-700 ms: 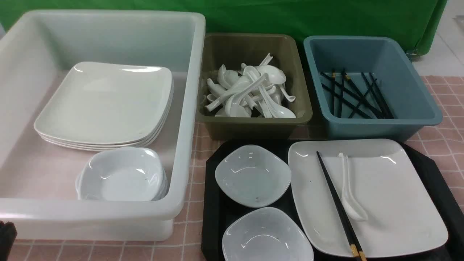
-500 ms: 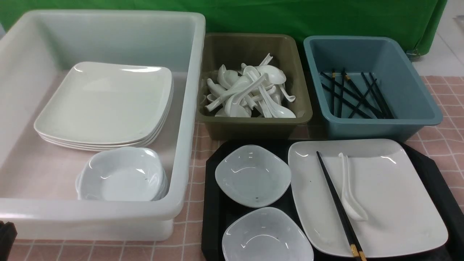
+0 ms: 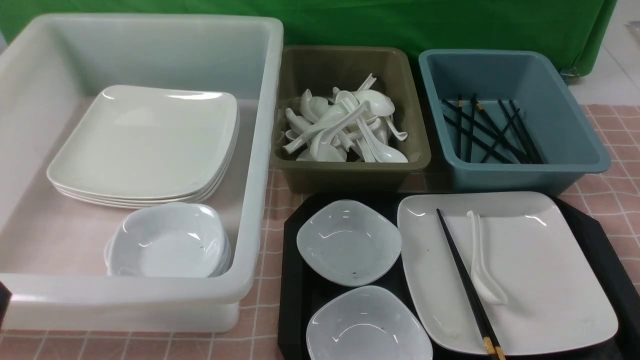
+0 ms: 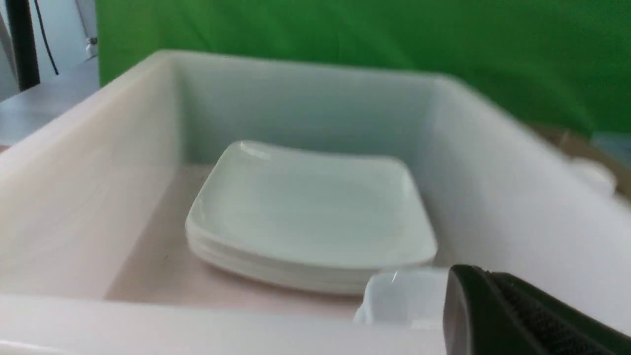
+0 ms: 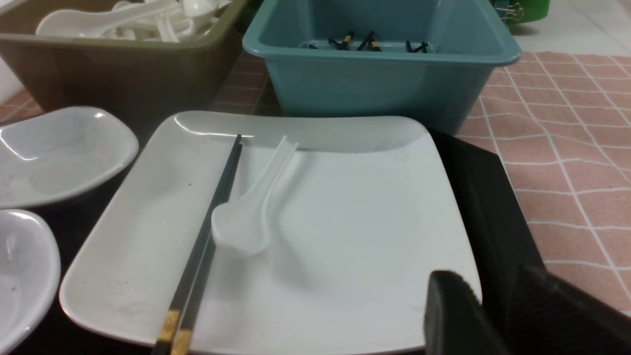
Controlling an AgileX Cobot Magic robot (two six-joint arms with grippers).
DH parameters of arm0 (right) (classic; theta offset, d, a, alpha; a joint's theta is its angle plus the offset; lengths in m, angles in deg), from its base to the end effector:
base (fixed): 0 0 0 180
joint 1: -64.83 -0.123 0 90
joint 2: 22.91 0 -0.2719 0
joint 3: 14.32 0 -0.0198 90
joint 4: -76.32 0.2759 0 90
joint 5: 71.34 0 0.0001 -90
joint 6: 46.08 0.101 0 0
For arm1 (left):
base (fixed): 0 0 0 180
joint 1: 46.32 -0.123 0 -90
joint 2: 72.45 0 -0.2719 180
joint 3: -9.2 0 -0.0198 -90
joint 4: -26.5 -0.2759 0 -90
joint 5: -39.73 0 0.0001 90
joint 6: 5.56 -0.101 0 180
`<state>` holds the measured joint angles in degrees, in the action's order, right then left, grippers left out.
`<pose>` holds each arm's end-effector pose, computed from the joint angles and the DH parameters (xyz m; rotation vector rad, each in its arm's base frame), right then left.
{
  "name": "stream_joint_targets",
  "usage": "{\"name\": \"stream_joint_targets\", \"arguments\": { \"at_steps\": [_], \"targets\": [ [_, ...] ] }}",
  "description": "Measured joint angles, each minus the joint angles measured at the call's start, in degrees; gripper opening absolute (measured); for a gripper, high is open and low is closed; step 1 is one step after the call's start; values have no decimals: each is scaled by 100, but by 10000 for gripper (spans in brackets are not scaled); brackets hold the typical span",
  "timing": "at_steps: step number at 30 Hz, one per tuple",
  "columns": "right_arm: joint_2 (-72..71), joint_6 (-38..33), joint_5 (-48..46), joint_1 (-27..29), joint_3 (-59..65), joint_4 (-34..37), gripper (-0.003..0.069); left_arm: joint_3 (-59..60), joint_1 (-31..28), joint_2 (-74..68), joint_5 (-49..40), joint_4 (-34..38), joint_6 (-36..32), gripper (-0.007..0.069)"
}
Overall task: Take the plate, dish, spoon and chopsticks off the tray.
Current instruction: Use the right arm to grab a soup spoon from the plate
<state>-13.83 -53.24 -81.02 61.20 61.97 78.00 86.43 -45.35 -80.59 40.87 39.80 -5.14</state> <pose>0.1053 0.0072 0.1989 -0.1358 1.6533 -0.0207 0.1047 -0.0013 0.2135 -0.1673 1.4644 -0.2049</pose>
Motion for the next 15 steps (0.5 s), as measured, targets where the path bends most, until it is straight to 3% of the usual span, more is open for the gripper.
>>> {"name": "stream_joint_targets", "arguments": {
  "at_steps": [4,8,10,12,15],
  "targets": [
    [0,0,0,0,0,0,241,0,0,0,948,377,168,22],
    [0,0,0,0,0,0,241,0,0,0,1853,474,731,22],
    [0,0,0,0,0,0,241,0,0,0,2680,451,1354,22],
    [0,5,10,0,0,6,241,-47,0,0,2934,375,1716,22],
    [0,230,186,0,18,271,241,-439,0,6,2568,245,2062,22]
  ]
}}
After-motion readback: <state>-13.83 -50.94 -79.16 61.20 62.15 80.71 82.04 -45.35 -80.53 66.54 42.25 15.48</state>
